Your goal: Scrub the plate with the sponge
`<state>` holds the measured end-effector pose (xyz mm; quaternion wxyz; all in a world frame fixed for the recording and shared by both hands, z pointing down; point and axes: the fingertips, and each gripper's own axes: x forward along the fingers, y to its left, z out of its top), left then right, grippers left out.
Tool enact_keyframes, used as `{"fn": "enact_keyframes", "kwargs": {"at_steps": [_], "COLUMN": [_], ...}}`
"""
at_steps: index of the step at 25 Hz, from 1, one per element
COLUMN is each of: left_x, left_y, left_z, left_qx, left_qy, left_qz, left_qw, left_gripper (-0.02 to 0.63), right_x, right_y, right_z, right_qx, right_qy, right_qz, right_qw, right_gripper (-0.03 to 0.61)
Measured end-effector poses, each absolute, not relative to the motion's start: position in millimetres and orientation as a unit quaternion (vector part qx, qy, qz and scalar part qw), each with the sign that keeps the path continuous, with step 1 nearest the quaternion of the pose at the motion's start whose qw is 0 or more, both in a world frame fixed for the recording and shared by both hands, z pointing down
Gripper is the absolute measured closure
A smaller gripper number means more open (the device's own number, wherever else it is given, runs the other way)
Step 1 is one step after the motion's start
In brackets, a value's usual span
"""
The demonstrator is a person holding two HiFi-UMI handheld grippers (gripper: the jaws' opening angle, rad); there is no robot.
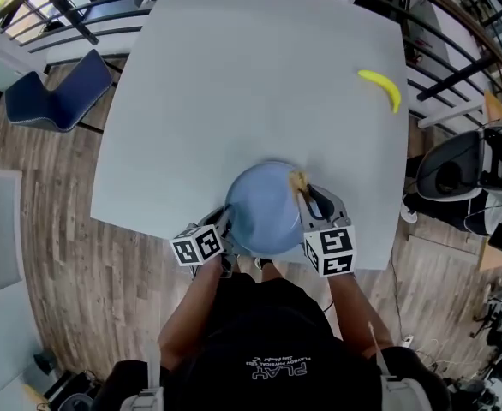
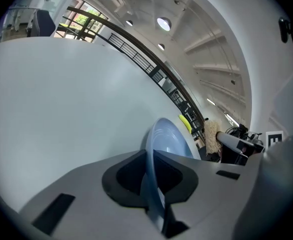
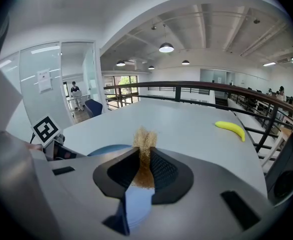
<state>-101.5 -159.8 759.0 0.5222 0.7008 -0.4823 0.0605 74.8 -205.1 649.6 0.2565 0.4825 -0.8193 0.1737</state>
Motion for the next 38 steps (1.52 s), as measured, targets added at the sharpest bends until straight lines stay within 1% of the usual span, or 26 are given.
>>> {"fn": "enact_keyframes", "kwargs": {"at_steps": [6,14,16,18,19,27,31,38], "left_x": [-106.0,-103.0,-104.9,-106.4,-107.0,-124.5,-124.4,-143.5], "left_y": [-155.5,-157.2,-155.2,-156.4,-158.4,-170.3,-197.8,-223.3], "left_z": [770.9,772.7,769.1,764.6,762.1,724.2,691.9,628.7], "left_qx": [0.687,0.683,0.682,0.682,0.683,0.702,0.731,0.774], "left_qy": [-0.493,-0.503,-0.509,-0.514,-0.517,-0.544,-0.551,-0.55], "left_qz": [0.062,0.083,0.082,0.081,0.08,0.082,0.061,0.04], "left_qw": [0.53,0.522,0.519,0.514,0.51,0.452,0.397,0.311], "left_gripper": [0.577,0.568,0.549,0.505,0.494,0.494,0.498,0.576], "right_x": [69.2,67.9,67.3,67.9,68.7,55.8,46.0,18.2], "right_y": [-202.6,-203.2,-201.1,-201.0,-202.0,-203.9,-217.6,-225.9], "right_z": [656.2,653.0,650.8,649.7,649.2,631.4,620.2,592.2], "right_qx": [0.482,0.484,0.483,0.484,0.484,0.48,0.477,0.487], "right_qy": [-0.819,-0.82,-0.821,-0.822,-0.822,-0.832,-0.842,-0.847], "right_qz": [0.177,0.181,0.179,0.177,0.176,0.169,0.147,0.119], "right_qw": [0.258,0.247,0.245,0.243,0.242,0.221,0.205,0.175], "right_gripper": [0.506,0.506,0.506,0.506,0.506,0.506,0.506,0.506]}}
